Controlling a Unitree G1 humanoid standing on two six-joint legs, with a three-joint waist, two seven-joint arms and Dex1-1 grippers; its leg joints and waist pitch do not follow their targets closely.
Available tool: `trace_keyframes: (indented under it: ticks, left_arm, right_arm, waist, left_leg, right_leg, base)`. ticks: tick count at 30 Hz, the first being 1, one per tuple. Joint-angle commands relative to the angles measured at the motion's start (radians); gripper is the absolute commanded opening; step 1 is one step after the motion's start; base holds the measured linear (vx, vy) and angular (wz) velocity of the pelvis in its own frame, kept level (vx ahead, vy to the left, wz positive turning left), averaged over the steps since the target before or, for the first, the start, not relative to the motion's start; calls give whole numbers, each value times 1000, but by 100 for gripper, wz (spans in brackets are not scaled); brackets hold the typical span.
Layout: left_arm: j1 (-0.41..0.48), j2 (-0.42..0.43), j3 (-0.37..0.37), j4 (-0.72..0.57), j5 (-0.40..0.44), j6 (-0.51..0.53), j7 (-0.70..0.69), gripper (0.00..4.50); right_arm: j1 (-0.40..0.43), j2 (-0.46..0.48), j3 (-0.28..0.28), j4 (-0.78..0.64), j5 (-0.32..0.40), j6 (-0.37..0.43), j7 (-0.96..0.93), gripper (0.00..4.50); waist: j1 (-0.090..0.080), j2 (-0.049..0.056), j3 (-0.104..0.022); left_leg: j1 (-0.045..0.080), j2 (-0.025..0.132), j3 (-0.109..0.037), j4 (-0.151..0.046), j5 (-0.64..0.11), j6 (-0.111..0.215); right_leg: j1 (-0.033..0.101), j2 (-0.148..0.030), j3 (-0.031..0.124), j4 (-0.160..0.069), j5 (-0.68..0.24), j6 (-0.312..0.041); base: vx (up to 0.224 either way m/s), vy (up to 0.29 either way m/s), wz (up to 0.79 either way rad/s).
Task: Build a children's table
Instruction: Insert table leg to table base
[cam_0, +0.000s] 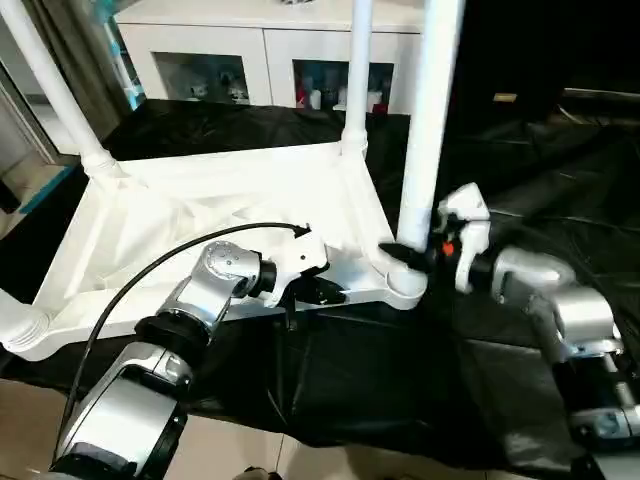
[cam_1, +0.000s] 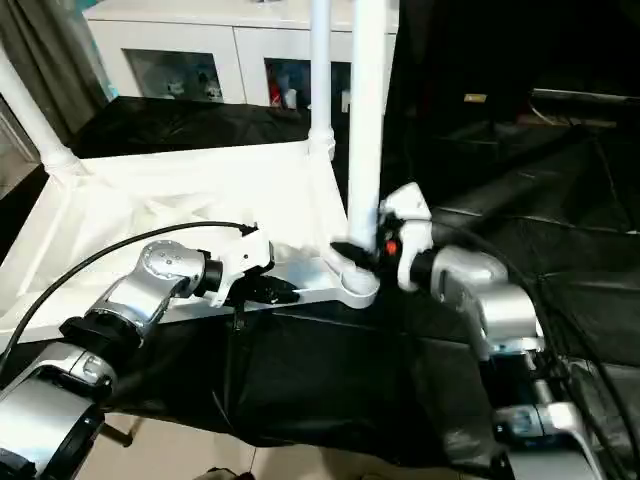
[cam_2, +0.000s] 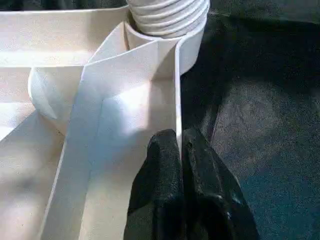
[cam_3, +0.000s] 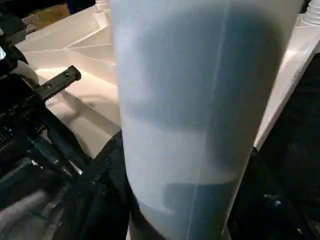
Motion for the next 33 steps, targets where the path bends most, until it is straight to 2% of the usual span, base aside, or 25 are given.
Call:
trace_keyframes:
  ticks: [1, 8, 9, 10, 11, 13, 15, 19, 20, 23, 25, 26, 27, 28, 29, 30, 31, 33]
  left_arm:
    - [-4, 12, -14, 21, 23, 1, -10, 0]
    - [-8, 12, -13, 26, 20, 0, -6, 0]
    - [-8, 15, -12, 25, 20, 0, -5, 0]
    - [-8, 15, -12, 25, 20, 0, -5, 0]
    - [-7, 17, -10, 21, 19, 2, -6, 0]
    - [-8, 19, -9, 21, 18, 2, -6, 0]
    - [-9, 22, -8, 23, 18, 2, -8, 0]
    - [-13, 25, -8, 24, 19, 2, -9, 0]
    - [-15, 26, -8, 26, 19, 1, -10, 0]
    - [-25, 26, -9, 36, 22, -2, -9, 0]
    - [-29, 25, -9, 40, 22, -3, -7, 0]
    - [-30, 24, -9, 41, 22, -3, -7, 0]
    - [-34, 22, -8, 45, 23, -2, -5, 0]
    - [-34, 22, -8, 45, 23, -2, -5, 0]
    - [-36, 22, -9, 47, 23, -3, -5, 0]
    - [-37, 21, -10, 49, 24, -5, -5, 0]
    - [-41, 19, -10, 53, 25, -6, -2, 0]
    - [-46, 16, -10, 63, 27, -10, 2, 0]
  right_arm:
    - [10, 1, 7, 12, -11, 14, -1, 191]
    - [11, 12, -5, 16, -4, 1, -8, 191]
    - [11, 29, -29, 36, 16, -15, -11, 191]
    - [11, 30, -30, 36, 17, -15, -11, 191]
    - [13, 48, -62, 57, 46, -19, -16, 191]
    - [18, 59, -81, 68, 63, -19, -18, 191]
    - [35, 73, -99, 70, 83, -24, -16, 191]
    - [62, 92, -122, 78, 93, -44, -22, 191]
    - [70, 97, -127, 80, 92, -52, -25, 191]
    - [110, 118, -148, 83, 100, -78, -39, 191]
    - [129, 129, -156, 85, 104, -91, -47, 191]
    - [132, 130, -158, 85, 104, -93, -48, 191]
    - [152, 141, -164, 85, 103, -110, -55, 191]
    - [153, 141, -164, 85, 103, -111, -55, 191]
    - [162, 145, -166, 84, 102, -118, -61, 191]
    - [172, 150, -166, 82, 101, -127, -68, 191]
    - [195, 170, -179, 75, 104, -148, -86, 191]
    - [218, 189, -186, 68, 104, -173, -102, 191]
  waist:
    - [3, -19, -80]
    - [4, -19, -79]
    - [4, -18, -80]
    - [4, -17, -79]
    - [4, -15, -80]
    - [4, -16, -81]
    - [5, -9, -82]
    - [6, -2, -83]
    - [6, 3, -82]
    - [5, 2, -83]
    - [7, 15, -84]
    - [6, 11, -82]
    - [7, 17, -81]
    - [5, 14, -80]
    - [6, 21, -81]
    - [4, 19, -80]
    - [4, 28, -79]
    - [3, 30, -81]
  left_leg:
    - [22, 53, -24, -59, -156, 78]
    - [22, 54, -24, -60, -161, 79]
    - [21, 53, -24, -60, -162, 78]
    - [22, 53, -24, -60, -165, 76]
    - [22, 53, -25, -60, -166, 72]
    - [22, 54, -25, -60, -171, 71]
    - [22, 54, -25, -61, -170, 72]
    - [23, 55, -26, -62, -184, 65]
    - [23, 54, -27, -63, -196, 59]
    - [22, 53, -27, -64, -207, 54]
    - [24, 54, -29, -65, -219, 50]
    - [24, 53, -28, -66, -236, 48]
    - [25, 53, -30, -68, -250, 43]
    - [26, 53, -29, -69, -267, 37]
    - [26, 52, -31, -69, -269, 33]
    - [26, 53, -31, -71, -274, 30]
    - [29, 54, -31, -73, -291, 25]
    - [28, 53, -33, -74, -294, 23]
  right_leg:
    - [52, -60, 41, -64, -155, -265]
    - [51, -61, 41, -65, -158, -267]
    - [52, -62, 41, -64, -158, -269]
    - [51, -62, 41, -65, -163, -268]
    - [52, -61, 40, -65, -162, -268]
    - [53, -62, 41, -65, -157, -271]
    - [53, -61, 40, -62, -137, -276]
    - [52, -61, 38, -63, -129, -280]
    - [53, -61, 38, -64, -138, -281]
    - [55, -61, 37, -65, -133, -281]
    - [54, -62, 37, -65, -137, -280]
    - [52, -61, 36, -70, -149, -277]
    - [53, -62, 36, -70, -171, -274]
    - [52, -62, 37, -74, -197, -268]
    - [53, -63, 37, -73, -203, -265]
    - [52, -62, 37, -76, -207, -259]
    - [49, -62, 37, -80, -214, -253]
    - [52, -62, 36, -76, -201, -256]
  base:
    - [0, 0, 0]
    - [0, 0, 0]
    - [0, 0, 0]
    - [0, 0, 0]
    - [0, 0, 0]
    - [0, 0, 0]
    - [0, 0, 0]
    - [0, 0, 0]
    - [0, 0, 0]
    - [0, 0, 0]
    - [0, 0, 0]
    - [0, 0, 0]
    - [0, 0, 0]
    - [0, 0, 0]
    - [0, 0, 0]
    - [0, 0, 0]
    - [0, 0, 0]
    - [0, 0, 0]
